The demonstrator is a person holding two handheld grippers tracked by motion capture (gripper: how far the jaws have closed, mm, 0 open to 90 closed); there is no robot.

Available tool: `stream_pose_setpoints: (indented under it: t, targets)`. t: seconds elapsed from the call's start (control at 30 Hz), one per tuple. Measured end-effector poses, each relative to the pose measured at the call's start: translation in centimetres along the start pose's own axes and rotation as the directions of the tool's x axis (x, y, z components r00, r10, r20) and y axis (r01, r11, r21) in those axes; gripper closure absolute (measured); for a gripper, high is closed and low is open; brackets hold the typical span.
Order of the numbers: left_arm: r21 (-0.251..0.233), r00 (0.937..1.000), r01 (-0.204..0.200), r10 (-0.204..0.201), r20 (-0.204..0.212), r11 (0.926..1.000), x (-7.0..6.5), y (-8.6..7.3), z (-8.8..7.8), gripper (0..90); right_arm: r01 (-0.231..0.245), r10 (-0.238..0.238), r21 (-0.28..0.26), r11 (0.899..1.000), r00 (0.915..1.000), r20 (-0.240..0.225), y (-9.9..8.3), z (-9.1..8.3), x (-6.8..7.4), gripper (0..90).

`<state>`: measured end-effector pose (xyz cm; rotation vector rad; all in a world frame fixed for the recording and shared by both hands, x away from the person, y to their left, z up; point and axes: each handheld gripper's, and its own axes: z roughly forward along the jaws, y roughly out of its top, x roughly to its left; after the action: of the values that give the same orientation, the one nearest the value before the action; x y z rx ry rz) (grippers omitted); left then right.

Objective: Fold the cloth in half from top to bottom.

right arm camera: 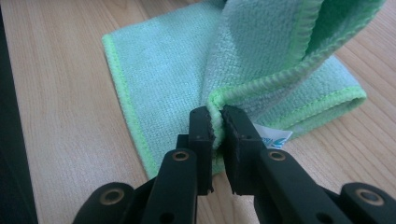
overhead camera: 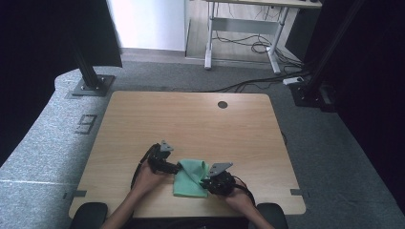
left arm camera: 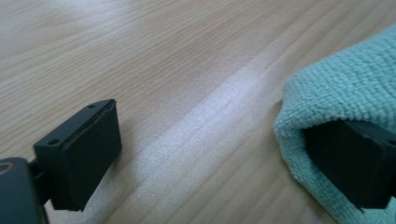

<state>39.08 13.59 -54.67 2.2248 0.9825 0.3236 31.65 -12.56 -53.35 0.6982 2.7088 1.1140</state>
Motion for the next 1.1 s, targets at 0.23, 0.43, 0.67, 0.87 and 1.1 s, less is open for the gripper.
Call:
stream_pose_setpoints:
  t: [0.23, 0.43, 0.67, 0.87, 1.1]
  targets:
    - [-0.011, 0.9937, -0.077, 0.077, 0.081, 0.9970, -0.9, 0.4, -2.8, 8.7, -0.014, 0.014, -0.009, 1.000, 0.9999, -0.003, -0.2, 0.0, -0.1, 80.6]
    - [-0.080, 0.9990, -0.031, 0.033, 0.031, 0.9964, 0.2, 3.2, -3.5, 10.0, -0.027, 0.027, -0.013, 1.000, 0.9996, -0.008, -0.2, 0.0, -0.2, 79.8]
    - [-0.058, 0.9959, -0.046, 0.050, 0.075, 0.9973, 0.2, 6.8, -0.3, 10.2, -0.031, 0.031, -0.020, 0.999, 0.9995, -0.009, -0.3, 0.0, -0.1, 78.6]
    - [-0.001, 0.9892, -0.095, 0.095, 0.112, 0.9955, -0.9, 6.1, 1.0, 10.2, -0.038, 0.038, -0.032, 0.999, 0.9992, -0.009, -0.4, -0.2, -0.1, 77.5]
    - [0.005, 0.9823, -0.103, 0.101, 0.158, 0.9947, -0.9, 4.9, 0.0, 13.2, -0.042, 0.042, -0.052, 0.998, 0.9991, -0.010, -0.7, -1.3, 0.0, 72.1]
